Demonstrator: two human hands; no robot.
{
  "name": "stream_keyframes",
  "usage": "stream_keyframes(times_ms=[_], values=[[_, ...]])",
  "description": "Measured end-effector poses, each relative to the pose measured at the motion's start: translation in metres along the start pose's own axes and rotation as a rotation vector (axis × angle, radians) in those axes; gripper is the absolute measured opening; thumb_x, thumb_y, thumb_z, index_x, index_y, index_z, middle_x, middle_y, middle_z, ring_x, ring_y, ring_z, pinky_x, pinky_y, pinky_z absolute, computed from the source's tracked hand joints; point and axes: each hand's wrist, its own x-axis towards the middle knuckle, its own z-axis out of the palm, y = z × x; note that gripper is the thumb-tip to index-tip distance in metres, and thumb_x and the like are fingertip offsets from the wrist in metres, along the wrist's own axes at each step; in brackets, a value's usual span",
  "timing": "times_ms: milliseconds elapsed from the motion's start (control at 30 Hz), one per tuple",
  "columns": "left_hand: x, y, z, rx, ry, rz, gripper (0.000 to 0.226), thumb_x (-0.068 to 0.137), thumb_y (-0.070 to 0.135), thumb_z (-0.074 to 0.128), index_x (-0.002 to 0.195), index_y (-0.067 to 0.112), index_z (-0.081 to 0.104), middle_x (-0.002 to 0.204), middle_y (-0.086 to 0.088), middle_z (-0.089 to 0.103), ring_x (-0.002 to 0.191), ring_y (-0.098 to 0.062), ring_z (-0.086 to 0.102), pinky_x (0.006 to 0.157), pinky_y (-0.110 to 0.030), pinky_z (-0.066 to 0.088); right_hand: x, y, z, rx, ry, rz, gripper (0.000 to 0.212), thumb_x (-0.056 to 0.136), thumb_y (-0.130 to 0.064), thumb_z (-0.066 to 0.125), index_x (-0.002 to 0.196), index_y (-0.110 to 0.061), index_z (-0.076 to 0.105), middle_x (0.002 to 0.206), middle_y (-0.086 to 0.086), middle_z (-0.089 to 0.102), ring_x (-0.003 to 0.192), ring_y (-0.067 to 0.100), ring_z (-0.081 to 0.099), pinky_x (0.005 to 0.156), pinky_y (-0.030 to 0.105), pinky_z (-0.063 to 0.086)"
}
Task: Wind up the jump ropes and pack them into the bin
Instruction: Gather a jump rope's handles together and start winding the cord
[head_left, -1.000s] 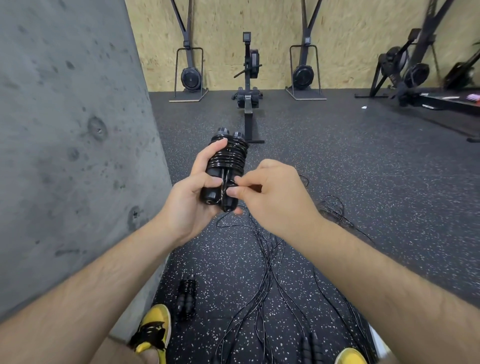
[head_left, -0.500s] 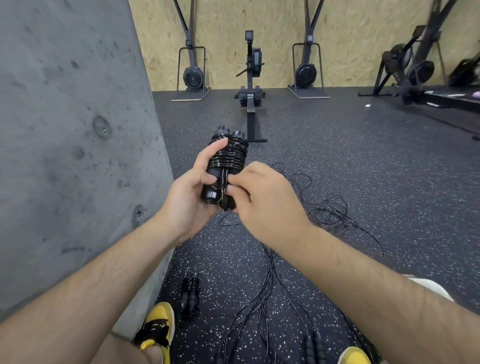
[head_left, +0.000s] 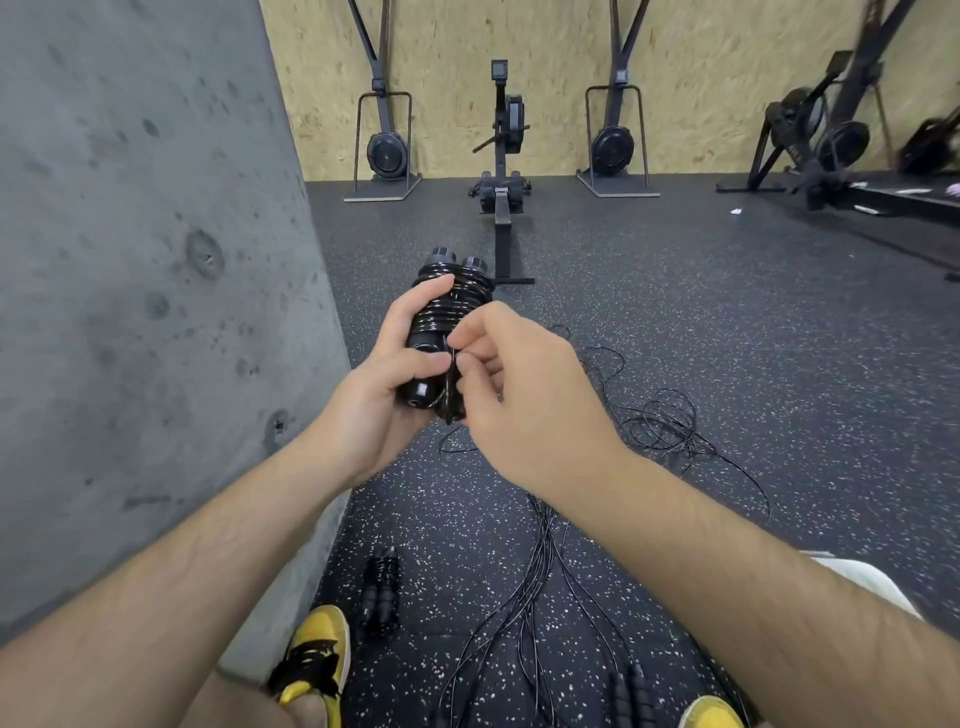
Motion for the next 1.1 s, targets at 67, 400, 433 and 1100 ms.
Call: stream_keyframes(times_ms=[67, 400, 433, 1100], values=[[-0.001, 0.0, 0.0, 0.085, -0.027, 0.007, 0.072, 0.081, 0.001, 0.046, 0.146, 0.03, 0.044, 0.123, 0.004, 0.068, 0.104, -0.014, 0.068, 0.075, -0.025, 0.056, 0.001, -0.001, -0.001, -0.031, -0.014, -0.028, 0.013, 0.095, -0.014, 0.052, 0.103, -0.022, 0.058, 0.086, -0.005, 0.06, 0.077, 0.016, 0.059, 0.071, 0.042, 0.053], [-0.004, -0.006, -0.009, 0.242, -0.181, -0.071, 0.09, 0.071, -0.015, 0.048, 0.145, 0.036, 0.04, 0.118, 0.009, 0.065, 0.093, -0.022, 0.059, 0.074, -0.034, 0.056, 0.013, -0.001, -0.014, -0.303, -0.32, -0.209, 0.027, 0.092, -0.017, 0.055, 0.105, -0.027, 0.077, 0.077, -0.002, 0.051, 0.078, 0.02, 0.056, 0.072, 0.04, 0.049], [-0.005, -0.007, -0.01, 0.254, -0.187, -0.082, 0.092, 0.07, -0.015, 0.048, 0.147, 0.036, 0.039, 0.117, 0.008, 0.065, 0.094, -0.025, 0.058, 0.076, -0.039, 0.055, 0.014, -0.001, -0.015, -0.322, -0.354, -0.228, 0.027, 0.092, -0.018, 0.055, 0.104, -0.028, 0.077, 0.074, -0.004, 0.049, 0.077, 0.019, 0.056, 0.071, 0.039, 0.048], [0.002, -0.018, 0.003, 0.421, -0.147, -0.098, 0.081, 0.074, -0.01, 0.053, 0.143, 0.031, 0.038, 0.101, -0.015, 0.058, 0.077, -0.024, 0.064, 0.067, -0.045, 0.054, 0.022, 0.026, -0.005, -0.291, 0.021, 0.076, 0.016, 0.09, -0.028, 0.054, 0.086, -0.013, 0.06, 0.085, 0.001, 0.061, 0.08, 0.024, 0.057, 0.074, 0.039, 0.047]])
